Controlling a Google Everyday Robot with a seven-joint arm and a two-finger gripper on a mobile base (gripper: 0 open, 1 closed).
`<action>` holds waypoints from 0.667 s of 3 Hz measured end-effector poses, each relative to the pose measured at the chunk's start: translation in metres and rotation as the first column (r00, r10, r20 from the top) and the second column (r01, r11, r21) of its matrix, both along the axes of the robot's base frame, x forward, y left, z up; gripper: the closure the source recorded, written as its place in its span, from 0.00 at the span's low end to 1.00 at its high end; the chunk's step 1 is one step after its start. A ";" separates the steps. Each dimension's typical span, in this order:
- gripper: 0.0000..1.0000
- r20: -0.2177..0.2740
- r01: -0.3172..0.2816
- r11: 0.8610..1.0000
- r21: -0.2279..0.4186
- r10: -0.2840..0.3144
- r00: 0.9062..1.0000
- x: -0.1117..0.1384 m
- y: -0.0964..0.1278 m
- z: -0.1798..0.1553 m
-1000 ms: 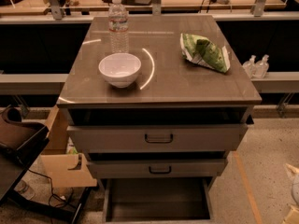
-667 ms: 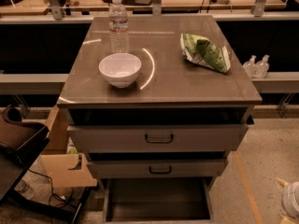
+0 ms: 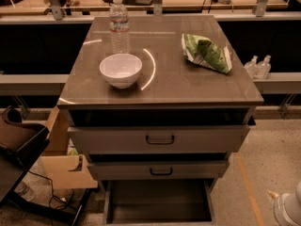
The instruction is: Close bottom drawer
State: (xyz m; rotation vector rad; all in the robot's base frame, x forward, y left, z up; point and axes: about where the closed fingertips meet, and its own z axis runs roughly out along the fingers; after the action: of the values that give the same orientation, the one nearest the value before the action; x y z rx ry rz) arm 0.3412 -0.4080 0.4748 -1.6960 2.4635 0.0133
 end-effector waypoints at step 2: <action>0.00 -0.045 -0.116 0.992 -0.039 0.114 0.992 -0.022 0.043 -0.094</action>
Offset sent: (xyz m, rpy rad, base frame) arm -0.0266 0.0829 -0.1886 -0.1301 0.0470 0.2758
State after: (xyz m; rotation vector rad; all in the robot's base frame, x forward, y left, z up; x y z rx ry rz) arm 0.3196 -0.3651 0.3807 -1.8718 2.4081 0.0111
